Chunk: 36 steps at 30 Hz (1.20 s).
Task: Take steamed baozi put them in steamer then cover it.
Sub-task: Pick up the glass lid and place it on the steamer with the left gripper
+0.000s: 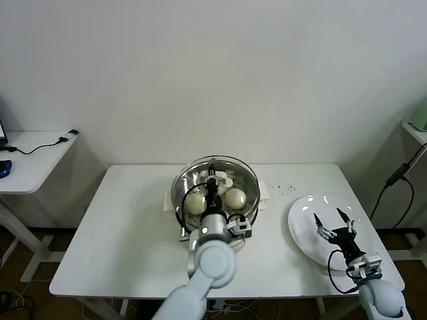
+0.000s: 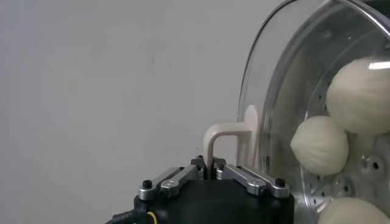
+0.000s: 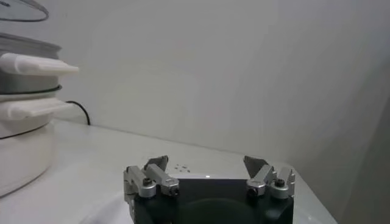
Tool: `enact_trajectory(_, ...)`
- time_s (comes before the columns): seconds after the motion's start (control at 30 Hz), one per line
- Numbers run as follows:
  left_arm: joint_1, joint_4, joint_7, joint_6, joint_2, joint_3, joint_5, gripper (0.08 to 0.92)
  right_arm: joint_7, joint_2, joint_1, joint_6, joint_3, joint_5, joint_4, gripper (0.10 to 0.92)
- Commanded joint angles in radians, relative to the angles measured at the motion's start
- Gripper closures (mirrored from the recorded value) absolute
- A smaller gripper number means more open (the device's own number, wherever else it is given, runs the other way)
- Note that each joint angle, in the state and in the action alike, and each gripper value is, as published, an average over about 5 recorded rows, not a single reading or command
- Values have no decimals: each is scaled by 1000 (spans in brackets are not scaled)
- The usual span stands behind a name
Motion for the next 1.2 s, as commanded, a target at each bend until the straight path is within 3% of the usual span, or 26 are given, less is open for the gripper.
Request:
enact_trajectory(0.03, -1, 57, -20, 49, -45, 12, 8, 852, -3, 1, 1, 4, 5, 0, -11, 203)
enact_trajectory(1.2, -20, 137, -47, 1, -38, 8, 37, 852, -7, 3, 4, 23, 7, 4, -30, 203)
